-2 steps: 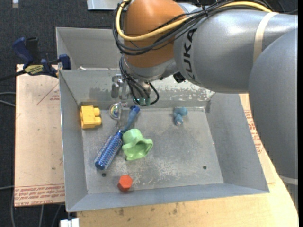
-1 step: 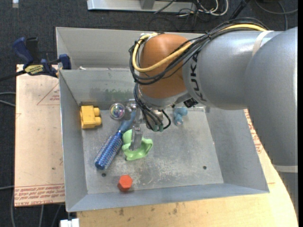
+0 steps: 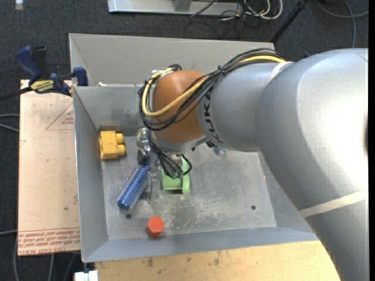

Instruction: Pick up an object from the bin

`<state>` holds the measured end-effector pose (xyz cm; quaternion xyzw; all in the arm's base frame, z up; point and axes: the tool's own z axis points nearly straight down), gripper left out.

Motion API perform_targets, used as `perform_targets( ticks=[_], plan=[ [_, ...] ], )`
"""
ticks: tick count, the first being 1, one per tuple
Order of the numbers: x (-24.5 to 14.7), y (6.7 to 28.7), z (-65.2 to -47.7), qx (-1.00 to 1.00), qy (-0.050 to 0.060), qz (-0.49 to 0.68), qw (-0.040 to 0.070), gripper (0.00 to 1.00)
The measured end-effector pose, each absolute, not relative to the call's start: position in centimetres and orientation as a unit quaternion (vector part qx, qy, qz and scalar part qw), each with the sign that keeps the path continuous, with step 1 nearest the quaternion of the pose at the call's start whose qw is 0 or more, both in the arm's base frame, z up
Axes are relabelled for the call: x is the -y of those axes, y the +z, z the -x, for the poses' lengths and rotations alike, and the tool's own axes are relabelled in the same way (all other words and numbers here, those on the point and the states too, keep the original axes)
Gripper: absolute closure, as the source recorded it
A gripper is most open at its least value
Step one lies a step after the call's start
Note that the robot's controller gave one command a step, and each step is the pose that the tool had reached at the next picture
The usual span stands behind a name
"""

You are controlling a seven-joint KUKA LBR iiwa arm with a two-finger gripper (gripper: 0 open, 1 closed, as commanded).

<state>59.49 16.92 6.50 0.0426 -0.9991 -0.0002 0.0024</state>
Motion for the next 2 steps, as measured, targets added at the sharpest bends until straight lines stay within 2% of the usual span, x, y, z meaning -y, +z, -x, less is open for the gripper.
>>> perform_targets(
  ticks=[1, 2],
  plan=[
    [-16.9, 7.0, -59.6, 0.999, -0.001, -0.042, 0.0, 1.0],
    [-17.0, 16.9, -57.5, 0.998, -0.001, -0.055, -0.004, 1.0]
  ],
)
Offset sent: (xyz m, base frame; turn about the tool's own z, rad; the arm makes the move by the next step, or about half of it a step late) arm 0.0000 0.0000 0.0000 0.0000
